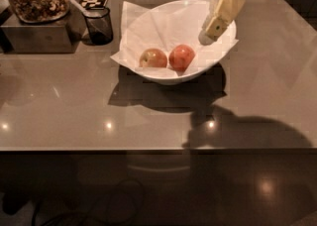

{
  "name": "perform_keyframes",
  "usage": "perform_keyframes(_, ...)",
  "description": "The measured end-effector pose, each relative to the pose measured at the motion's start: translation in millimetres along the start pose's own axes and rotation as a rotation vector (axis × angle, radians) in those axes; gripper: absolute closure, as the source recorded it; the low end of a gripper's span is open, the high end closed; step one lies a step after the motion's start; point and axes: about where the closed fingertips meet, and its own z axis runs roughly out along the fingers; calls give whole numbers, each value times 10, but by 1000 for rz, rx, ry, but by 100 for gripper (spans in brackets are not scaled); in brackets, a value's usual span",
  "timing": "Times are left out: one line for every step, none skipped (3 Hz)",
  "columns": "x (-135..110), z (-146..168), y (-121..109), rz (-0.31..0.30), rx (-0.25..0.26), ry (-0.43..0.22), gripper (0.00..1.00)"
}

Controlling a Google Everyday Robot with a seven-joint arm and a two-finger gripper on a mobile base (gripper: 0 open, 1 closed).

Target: Pick apple from white bowl

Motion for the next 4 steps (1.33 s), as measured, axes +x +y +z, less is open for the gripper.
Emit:
perform_keyframes(-113, -41, -75, -19, 22, -15, 0)
perform_keyframes(-112, -41, -75, -19, 22, -15, 19)
perform_keyframes(-100, -6, -98, -14, 30, -18, 42)
perform_keyframes(54, 223, -239, 5, 38, 10, 66)
